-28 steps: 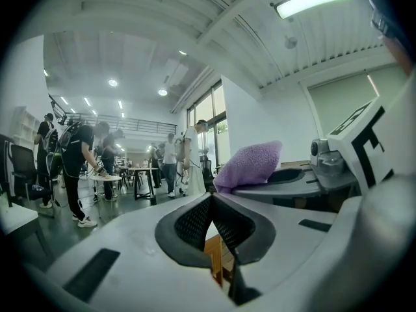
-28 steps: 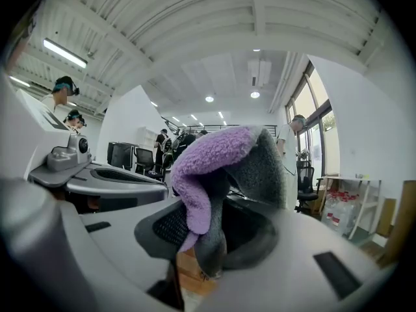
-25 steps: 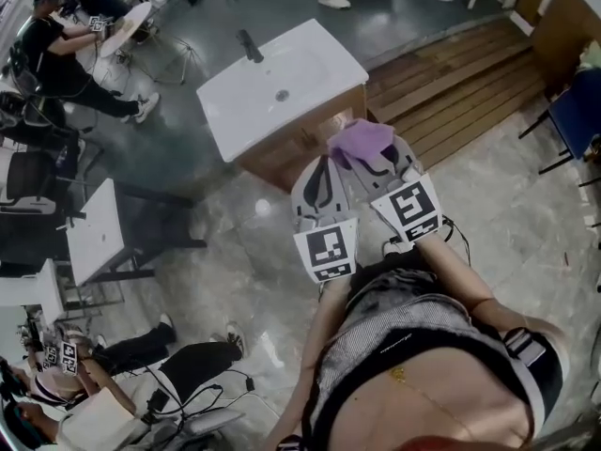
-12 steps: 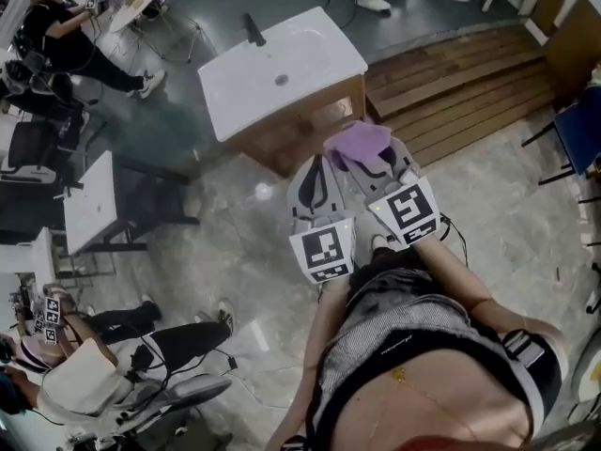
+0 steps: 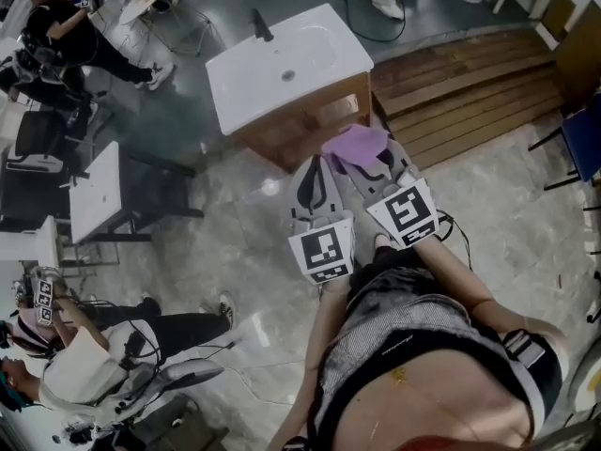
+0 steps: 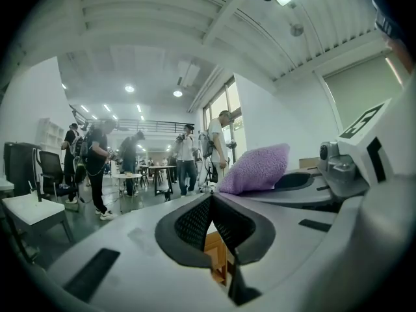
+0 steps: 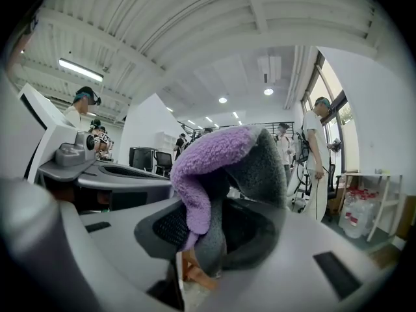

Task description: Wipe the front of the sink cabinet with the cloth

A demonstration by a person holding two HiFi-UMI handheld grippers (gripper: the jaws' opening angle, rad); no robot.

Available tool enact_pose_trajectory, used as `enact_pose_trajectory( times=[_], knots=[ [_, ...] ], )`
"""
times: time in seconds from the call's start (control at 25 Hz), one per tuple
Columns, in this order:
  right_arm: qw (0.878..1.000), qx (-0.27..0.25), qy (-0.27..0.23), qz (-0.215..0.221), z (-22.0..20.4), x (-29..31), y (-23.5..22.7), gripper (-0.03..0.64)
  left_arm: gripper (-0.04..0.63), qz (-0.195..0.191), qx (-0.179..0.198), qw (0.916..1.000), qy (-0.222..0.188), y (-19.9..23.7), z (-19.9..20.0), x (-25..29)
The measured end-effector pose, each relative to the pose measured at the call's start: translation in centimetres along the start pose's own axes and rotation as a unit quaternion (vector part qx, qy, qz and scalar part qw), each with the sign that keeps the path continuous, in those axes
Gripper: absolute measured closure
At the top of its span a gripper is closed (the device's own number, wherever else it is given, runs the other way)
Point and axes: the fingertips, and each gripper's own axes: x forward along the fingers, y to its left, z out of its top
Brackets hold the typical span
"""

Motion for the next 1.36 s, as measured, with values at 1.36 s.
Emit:
enact_pose_trajectory(
  times=[1.36],
  knots=[
    [0.999,-0.011,0.018,0.028,0.0,1.2,1.2,0.446,0.598,0.001,-0.003,0.9999,0.013,0.7,-0.4,0.2]
  ],
)
